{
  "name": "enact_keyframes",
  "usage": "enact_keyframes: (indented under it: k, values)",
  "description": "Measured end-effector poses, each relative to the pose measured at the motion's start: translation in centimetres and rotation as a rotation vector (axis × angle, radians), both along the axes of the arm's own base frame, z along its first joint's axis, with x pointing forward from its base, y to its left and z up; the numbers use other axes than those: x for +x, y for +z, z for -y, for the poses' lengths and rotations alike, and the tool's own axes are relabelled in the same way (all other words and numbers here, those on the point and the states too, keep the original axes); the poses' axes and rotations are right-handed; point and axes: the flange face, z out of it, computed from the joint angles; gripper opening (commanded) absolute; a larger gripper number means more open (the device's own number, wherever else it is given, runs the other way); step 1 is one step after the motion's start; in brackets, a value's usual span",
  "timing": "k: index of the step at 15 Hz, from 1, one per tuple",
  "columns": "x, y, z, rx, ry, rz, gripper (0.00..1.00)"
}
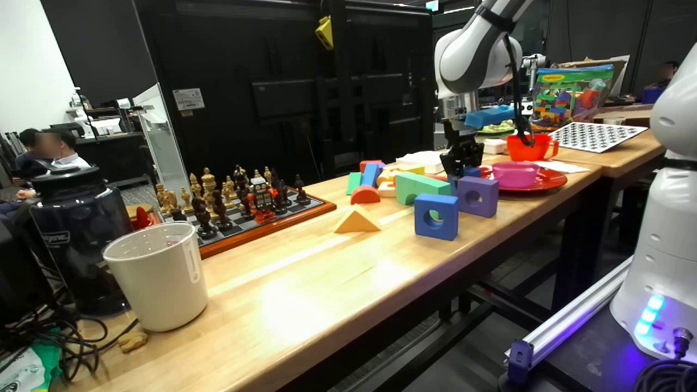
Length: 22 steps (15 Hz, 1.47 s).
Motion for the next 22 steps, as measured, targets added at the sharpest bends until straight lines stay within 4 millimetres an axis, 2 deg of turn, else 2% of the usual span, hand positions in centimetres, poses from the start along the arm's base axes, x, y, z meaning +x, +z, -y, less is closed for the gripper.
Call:
enact_keyframes:
  k: [3, 8, 12, 22]
  values:
    - [-2.0, 0.4, -1.2, -0.024, -0.022, 0.016, 0.16]
    - [-4.8, 2.6, -3.5, -0.104, -0.02, 0.1, 0.16]
    - [-5.3, 4.6, -5.6, -0.178, 0.005, 0.173, 0.16]
    - [-7.5, 7.8, -9.5, -0.272, 0.016, 0.275, 0.16]
